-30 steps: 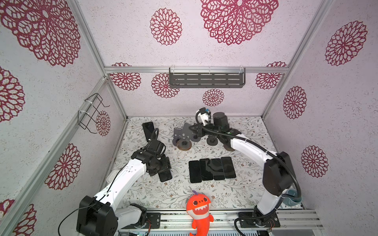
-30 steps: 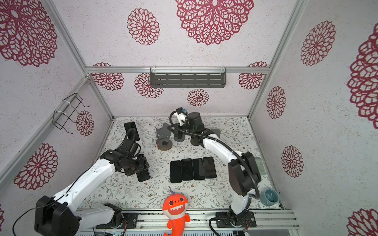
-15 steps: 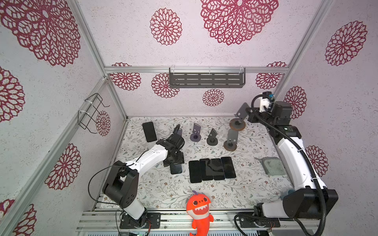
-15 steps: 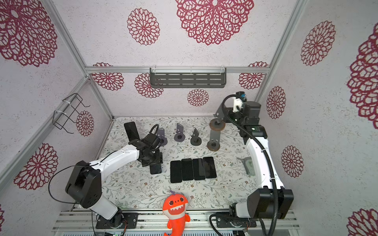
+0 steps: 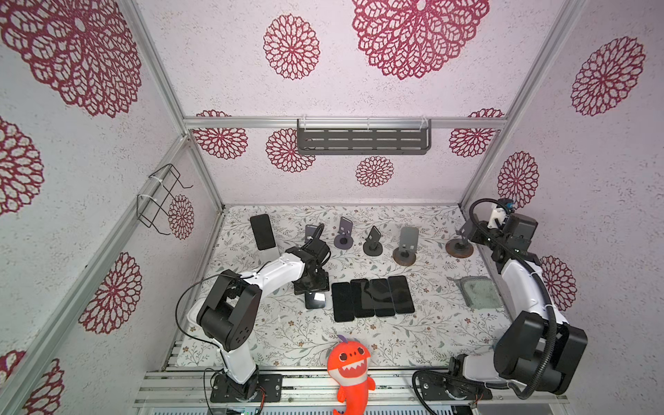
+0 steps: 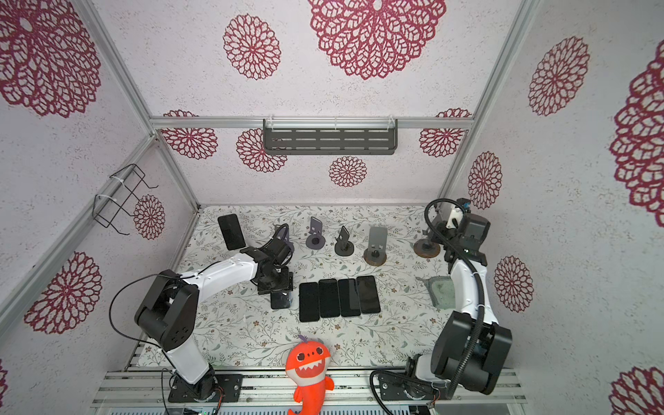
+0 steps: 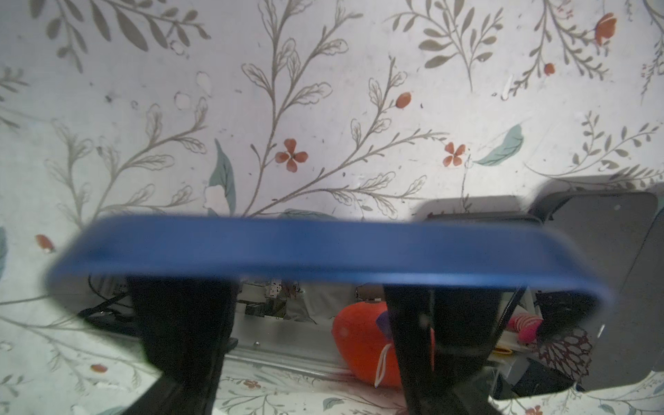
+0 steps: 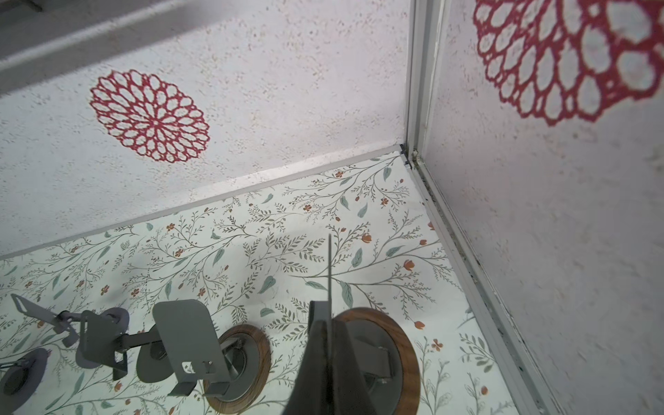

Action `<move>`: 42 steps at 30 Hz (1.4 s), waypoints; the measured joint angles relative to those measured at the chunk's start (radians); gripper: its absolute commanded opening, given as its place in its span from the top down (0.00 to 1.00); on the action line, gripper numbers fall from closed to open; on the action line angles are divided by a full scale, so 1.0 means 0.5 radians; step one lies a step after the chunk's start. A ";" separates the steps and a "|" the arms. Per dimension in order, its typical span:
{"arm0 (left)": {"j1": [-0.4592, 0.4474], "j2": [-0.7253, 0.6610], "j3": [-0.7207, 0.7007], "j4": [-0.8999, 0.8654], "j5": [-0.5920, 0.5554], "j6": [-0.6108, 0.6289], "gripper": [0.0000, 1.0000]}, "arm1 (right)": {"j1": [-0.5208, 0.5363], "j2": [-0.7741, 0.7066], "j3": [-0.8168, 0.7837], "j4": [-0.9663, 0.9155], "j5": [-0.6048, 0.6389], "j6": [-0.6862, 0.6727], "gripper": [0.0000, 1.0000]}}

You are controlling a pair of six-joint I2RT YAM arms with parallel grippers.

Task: Remove the phone from the phone stand
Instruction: Place the phone stand at the top-right of the table.

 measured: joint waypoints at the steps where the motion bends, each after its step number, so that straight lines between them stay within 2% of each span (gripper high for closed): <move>1: 0.000 0.008 0.000 0.006 0.008 0.002 0.52 | 0.001 0.002 -0.050 0.062 -0.021 0.000 1.00; 6: -0.006 0.063 0.015 0.022 0.037 0.008 0.51 | 0.002 0.074 -0.204 0.356 -0.133 0.005 1.00; 21: -0.055 0.115 0.020 0.053 0.087 -0.018 0.44 | 0.025 0.431 -0.286 1.099 -0.374 0.221 1.00; 28: -0.066 0.120 0.020 0.053 0.088 -0.032 0.40 | 0.108 0.556 -0.286 1.138 -0.363 0.246 1.00; 42: -0.092 0.121 -0.047 0.084 0.154 -0.095 0.28 | 0.149 0.565 -0.354 1.093 -0.282 0.214 1.00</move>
